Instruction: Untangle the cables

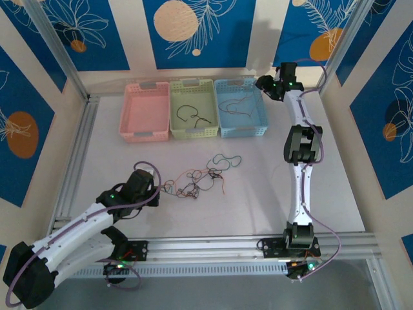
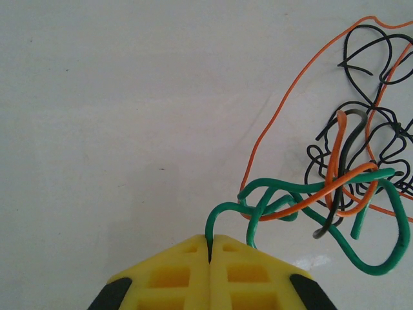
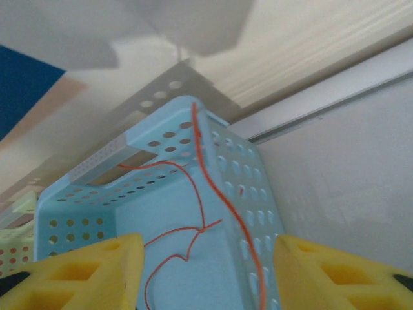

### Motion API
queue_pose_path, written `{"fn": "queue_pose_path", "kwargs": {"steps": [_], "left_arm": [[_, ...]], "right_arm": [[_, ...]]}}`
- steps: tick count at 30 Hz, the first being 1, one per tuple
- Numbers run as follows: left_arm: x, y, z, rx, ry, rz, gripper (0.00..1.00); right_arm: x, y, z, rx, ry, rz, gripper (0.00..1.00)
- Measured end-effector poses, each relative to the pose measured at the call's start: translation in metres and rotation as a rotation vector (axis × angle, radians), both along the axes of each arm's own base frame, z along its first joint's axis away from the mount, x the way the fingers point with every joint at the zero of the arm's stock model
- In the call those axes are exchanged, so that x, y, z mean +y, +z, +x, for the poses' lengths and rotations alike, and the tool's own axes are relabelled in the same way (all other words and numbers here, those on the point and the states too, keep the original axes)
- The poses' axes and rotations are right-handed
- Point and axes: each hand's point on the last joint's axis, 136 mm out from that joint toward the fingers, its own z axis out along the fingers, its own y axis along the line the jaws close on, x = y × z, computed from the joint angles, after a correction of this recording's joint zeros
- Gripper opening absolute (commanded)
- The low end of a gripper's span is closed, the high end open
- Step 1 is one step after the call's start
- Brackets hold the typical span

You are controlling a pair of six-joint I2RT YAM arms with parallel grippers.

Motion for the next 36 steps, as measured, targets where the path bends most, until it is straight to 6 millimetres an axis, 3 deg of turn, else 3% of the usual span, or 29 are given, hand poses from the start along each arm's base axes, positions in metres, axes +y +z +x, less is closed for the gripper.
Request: {"fn": "queue_pose_path", "kwargs": {"steps": [10,17,25,28,30,32,36], "left_arm": [[0.0,0.0,0.0,-0.001,-0.001,0.0,0.0],[0.0,0.0,0.0,0.001,-0.001,0.0,0.0],[-0.001,0.0,-0.001,0.004,-0.005,-0.004,0.0],[-0.001,0.0,0.0,0.003,-0.004,-0.005,0.0],[-0.001,0.0,0.0,0.003,-0.005,-0.005,0.0],[-0.002,0.0,0.0,0.001,-0.005,-0.006,0.0],[-0.002,0.001,0.001,-0.005,-0.005,-0.011,0.0]], "right_arm": [[0.033,0.019,0.003,-0.074,0.115,0.053,0.42],[0.048,0.001,0.001,-0.045,0.148,0.068,0.42],[0.06,-0.006,-0.01,-0.002,0.195,0.093,0.42],[0.067,-0.009,-0.034,0.065,0.207,0.102,0.42],[0.075,0.003,-0.058,0.095,0.216,0.1,0.42],[0.088,0.023,-0.08,0.088,0.238,0.086,0.42],[0.128,0.098,-0.142,-0.042,0.324,0.053,0.43]]}}
